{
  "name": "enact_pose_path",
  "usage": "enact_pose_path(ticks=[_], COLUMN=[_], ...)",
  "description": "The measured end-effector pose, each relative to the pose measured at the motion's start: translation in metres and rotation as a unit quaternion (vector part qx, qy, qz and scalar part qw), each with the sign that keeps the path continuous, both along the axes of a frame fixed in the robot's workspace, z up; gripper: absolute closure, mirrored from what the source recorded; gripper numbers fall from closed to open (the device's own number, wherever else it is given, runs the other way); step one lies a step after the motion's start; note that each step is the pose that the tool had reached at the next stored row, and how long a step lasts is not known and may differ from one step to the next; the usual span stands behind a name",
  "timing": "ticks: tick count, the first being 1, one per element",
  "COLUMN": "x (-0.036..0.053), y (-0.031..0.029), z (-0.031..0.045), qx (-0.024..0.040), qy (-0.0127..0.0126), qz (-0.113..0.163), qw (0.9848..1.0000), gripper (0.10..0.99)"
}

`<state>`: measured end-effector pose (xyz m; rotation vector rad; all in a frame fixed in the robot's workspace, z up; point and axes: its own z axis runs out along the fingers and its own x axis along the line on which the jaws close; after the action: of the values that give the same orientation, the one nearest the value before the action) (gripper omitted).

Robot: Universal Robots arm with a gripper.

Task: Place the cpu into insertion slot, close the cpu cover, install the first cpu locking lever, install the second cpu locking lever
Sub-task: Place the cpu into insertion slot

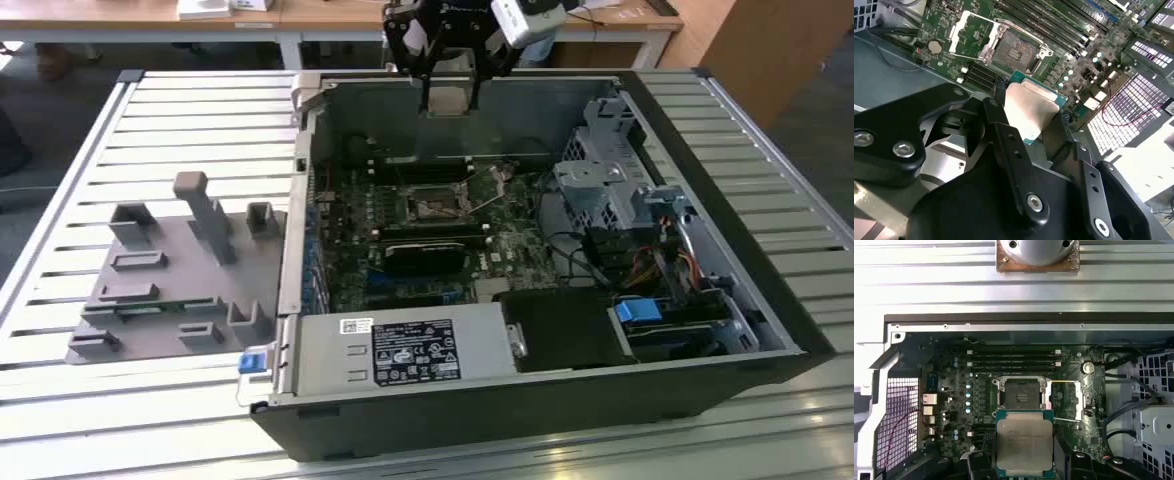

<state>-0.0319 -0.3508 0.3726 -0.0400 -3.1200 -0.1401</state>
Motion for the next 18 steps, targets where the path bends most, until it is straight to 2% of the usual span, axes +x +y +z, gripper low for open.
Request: enact_pose_path(ticks=[11,15,18], x=[0.0,0.0,0.0], y=[0.0,0.0,0.0], z=[0.0,-0.0002,-0.0004], qx=[-0.0001,-0.0002,-0.0005], qy=[0.0,0.0,0.0], qz=[-0.004,-0.023,-0.044], qw=[1.0,0.9997,0.999], gripper=[0.549,0.549,0.549])
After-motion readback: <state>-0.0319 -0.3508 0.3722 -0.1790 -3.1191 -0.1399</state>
